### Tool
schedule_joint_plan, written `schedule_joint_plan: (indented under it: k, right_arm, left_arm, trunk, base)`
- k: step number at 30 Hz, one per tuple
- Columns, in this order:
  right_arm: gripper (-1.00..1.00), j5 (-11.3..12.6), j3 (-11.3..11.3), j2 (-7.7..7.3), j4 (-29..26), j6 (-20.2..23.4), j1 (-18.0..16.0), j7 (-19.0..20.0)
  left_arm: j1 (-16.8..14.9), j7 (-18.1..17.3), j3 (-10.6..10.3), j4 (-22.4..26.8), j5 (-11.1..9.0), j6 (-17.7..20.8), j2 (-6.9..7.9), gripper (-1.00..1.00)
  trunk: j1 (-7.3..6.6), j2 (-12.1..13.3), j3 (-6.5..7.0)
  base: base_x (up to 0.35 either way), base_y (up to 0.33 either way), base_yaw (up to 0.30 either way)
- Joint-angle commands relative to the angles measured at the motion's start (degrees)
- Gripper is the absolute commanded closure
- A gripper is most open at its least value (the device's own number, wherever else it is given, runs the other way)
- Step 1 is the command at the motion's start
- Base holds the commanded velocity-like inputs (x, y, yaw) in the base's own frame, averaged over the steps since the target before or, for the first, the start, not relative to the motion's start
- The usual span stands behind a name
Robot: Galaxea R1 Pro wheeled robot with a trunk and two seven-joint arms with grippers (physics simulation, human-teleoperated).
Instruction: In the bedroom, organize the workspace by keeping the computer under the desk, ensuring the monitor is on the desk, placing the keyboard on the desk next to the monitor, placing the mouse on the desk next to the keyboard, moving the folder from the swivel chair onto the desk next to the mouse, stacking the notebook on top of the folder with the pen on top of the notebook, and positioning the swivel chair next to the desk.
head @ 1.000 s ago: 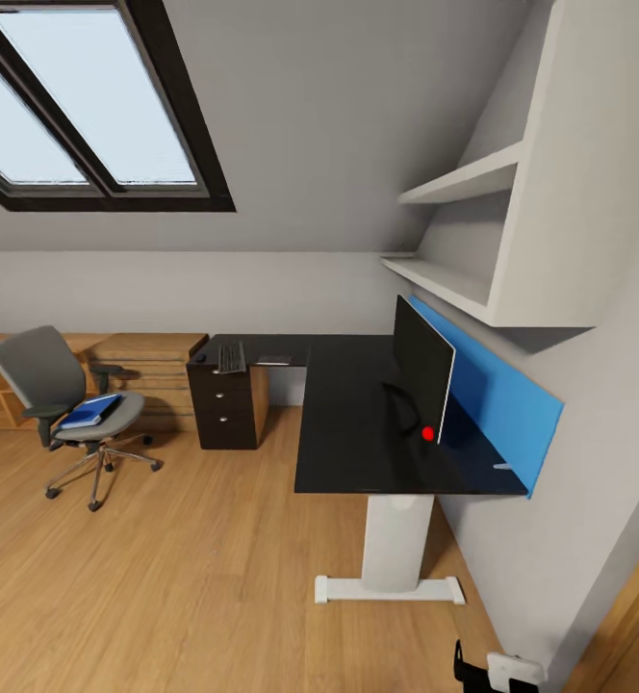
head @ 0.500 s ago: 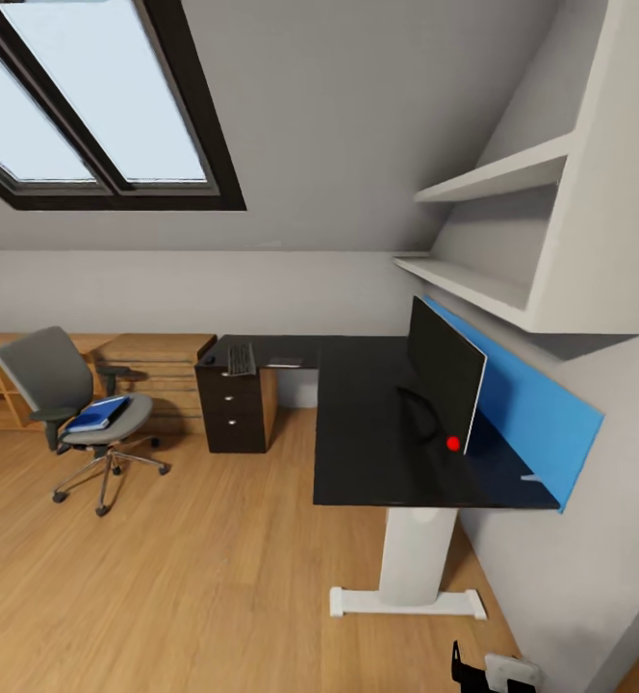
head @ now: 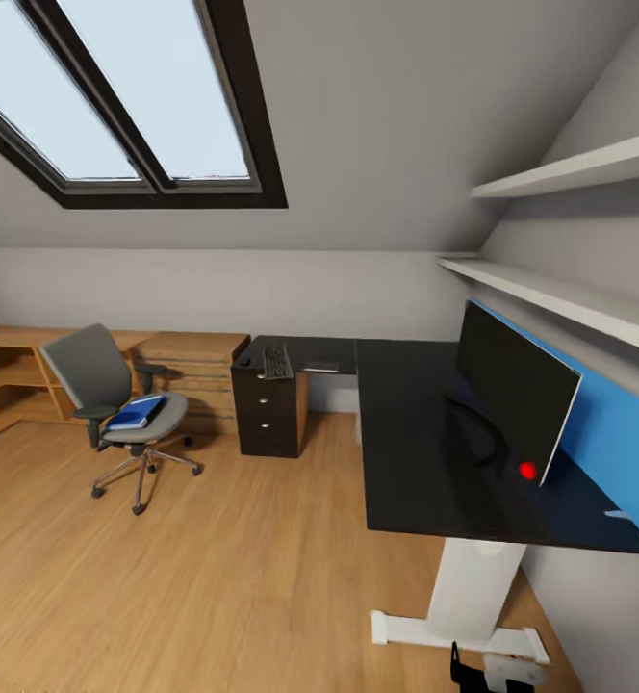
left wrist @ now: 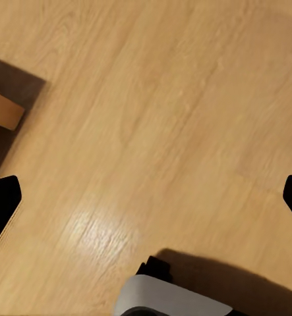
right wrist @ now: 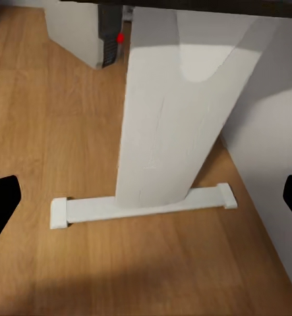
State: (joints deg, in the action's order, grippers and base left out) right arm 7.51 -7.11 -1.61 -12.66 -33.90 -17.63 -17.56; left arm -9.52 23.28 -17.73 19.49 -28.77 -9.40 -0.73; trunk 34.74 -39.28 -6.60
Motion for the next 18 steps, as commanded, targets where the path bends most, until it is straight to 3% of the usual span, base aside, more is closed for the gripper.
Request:
schedule_joint_plan:
  k: [1, 5, 8, 10, 14, 18]
  right_arm:
    - [-1.0, 0.5, -0.5, -0.01, 0.1, -0.2, 0.0, -0.2]
    - [-1.0, 0.1, -0.7, 0.45, 1.7, -0.2, 0.0, 1.2]
    - [-1.0, -1.3, -1.2, 1.01, 3.2, -0.2, 0.0, 5.3]
    - [-1.0, -1.9, -1.5, 1.07, 3.4, -0.2, 0.0, 6.1]
    - [-1.0, -5.0, -4.2, 1.15, 3.7, -0.2, 0.0, 7.1]
    - [-1.0, -8.0, -7.3, 1.16, 4.3, -0.2, 0.0, 7.3]
  left_arm:
    - [-0.1, 0.3, -0.5, 0.0, -0.6, -0.3, 0.01, -1.0]
    - [-0.1, 0.3, -0.6, -0.1, -0.5, -0.8, -0.03, -1.0]
    - [-0.1, 0.3, -0.6, -0.1, -0.5, -1.7, -0.05, -1.0]
    - [-0.1, 0.3, -0.6, -0.1, -0.5, -1.8, -0.04, -1.0]
    - [-0.1, 0.3, -0.6, -0.1, -0.5, -2.4, -0.05, -1.0]
    - [-0.1, 0.3, -0.6, -0.1, -0.5, -5.4, -0.05, -1.0]
  trunk:
    - [0.04, -0.1, -0.15]
    - [0.04, -0.1, -0.4]
    - [0.04, -0.1, -0.53]
    - [0.04, -0.1, -0.56]
    - [0.04, -0.1, -0.59]
    - [0.04, -0.1, -0.59]
  base:
    - [0.222, 0.273, 0.203]
    - [0.222, 0.273, 0.196]
    - [0.222, 0.273, 0.132]
    - [0.222, 0.273, 0.058]
    - [0.222, 0.273, 0.018]
    - [0.222, 0.274, 0.005]
